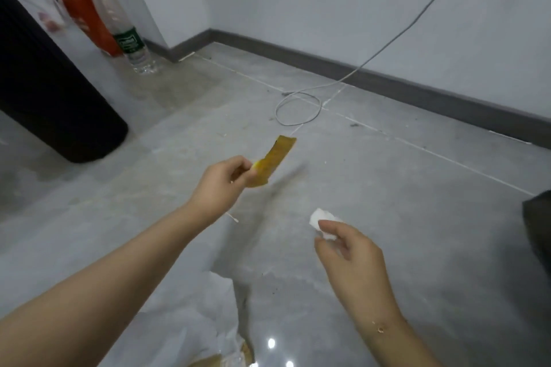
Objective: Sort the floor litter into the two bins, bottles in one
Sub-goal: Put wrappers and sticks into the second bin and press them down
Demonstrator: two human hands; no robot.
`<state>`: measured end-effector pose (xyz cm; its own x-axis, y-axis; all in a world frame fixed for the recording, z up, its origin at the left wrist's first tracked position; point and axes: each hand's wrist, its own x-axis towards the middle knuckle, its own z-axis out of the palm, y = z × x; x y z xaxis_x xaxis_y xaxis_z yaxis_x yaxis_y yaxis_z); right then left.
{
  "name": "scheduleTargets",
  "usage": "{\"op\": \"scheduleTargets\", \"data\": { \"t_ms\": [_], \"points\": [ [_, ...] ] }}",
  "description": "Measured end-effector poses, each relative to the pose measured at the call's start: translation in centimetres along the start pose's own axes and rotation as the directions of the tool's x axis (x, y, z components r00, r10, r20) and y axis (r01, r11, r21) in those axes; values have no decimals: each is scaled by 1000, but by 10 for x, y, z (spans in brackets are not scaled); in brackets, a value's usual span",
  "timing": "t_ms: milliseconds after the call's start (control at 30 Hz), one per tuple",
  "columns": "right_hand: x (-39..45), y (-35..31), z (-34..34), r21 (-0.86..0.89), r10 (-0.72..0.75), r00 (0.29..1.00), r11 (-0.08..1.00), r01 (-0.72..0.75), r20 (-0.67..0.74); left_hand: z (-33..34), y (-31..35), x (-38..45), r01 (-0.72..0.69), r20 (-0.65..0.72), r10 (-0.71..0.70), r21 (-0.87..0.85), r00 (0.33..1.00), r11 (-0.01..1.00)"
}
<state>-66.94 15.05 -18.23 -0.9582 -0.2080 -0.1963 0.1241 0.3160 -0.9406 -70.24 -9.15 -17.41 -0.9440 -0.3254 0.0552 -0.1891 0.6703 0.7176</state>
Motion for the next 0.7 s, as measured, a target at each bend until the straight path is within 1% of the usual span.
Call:
{"op": "scheduleTargets", "data": {
  "t_ms": [33, 67, 133, 167, 233, 267, 333, 367, 433, 500, 533, 567, 600, 633, 667, 700],
  "points": [
    [-1, -7, -2, 137, 69, 997, 988, -66, -22, -3, 14, -14, 31, 47, -25, -151, 999, 988],
    [0, -12, -2, 258, 131, 991, 959, -120, -26, -5, 24, -26, 67, 99, -40, -288, 994, 955],
    [-2, -24, -3, 463, 220, 975, 867, -186, -20, -14, 43, -49, 115, 167, -40, -472, 985, 874],
    [-4, -28, -3, 511, 232, 973, 837, -195, -9, -19, 50, -58, 142, 192, -46, -526, 980, 838],
    [-13, -31, -4, 540, 212, 977, 819, -194, 31, -25, 59, -73, 207, 260, -57, -598, 964, 775],
    [-18, -29, -5, 572, 204, 977, 795, -202, 61, -26, 62, -79, 233, 298, -53, -610, 953, 758],
    [-32, -25, -6, 662, 192, 972, 714, -231, 132, -23, 65, -90, 268, 361, -47, -593, 931, 759],
    [-38, -23, -7, 684, 168, 975, 696, -220, 144, -20, 66, -95, 280, 384, -48, -576, 922, 768],
    [-46, -16, -5, 643, 123, 988, 751, -151, 90, -12, 65, -103, 292, 429, -48, -525, 902, 799],
    [-46, -11, -1, 584, 88, 996, 808, -79, 12, -9, 59, -104, 274, 446, -62, -431, 893, 860],
    [-45, -8, 1, 572, 84, 996, 818, -64, -8, -10, 52, -100, 248, 417, -82, -362, 905, 898],
    [-42, -5, 2, 568, 94, 995, 820, -65, -23, -14, 44, -92, 200, 349, -96, -277, 932, 940],
    [-39, -3, 4, 564, 109, 993, 823, -69, -37, -20, 33, -81, 138, 257, -94, -161, 962, 977],
    [-36, 0, 6, 559, 123, 991, 826, -76, -48, -27, 21, -67, 71, 175, -70, 1, 982, 997],
    [-32, 2, 7, 550, 131, 990, 831, -77, -59, -35, 9, -53, 9, 123, -33, 187, 992, 982],
    [-28, 4, 10, 545, 136, 989, 835, -80, -64, -40, -4, -40, -45, 117, 5, 347, 993, 937]
  ]
}}
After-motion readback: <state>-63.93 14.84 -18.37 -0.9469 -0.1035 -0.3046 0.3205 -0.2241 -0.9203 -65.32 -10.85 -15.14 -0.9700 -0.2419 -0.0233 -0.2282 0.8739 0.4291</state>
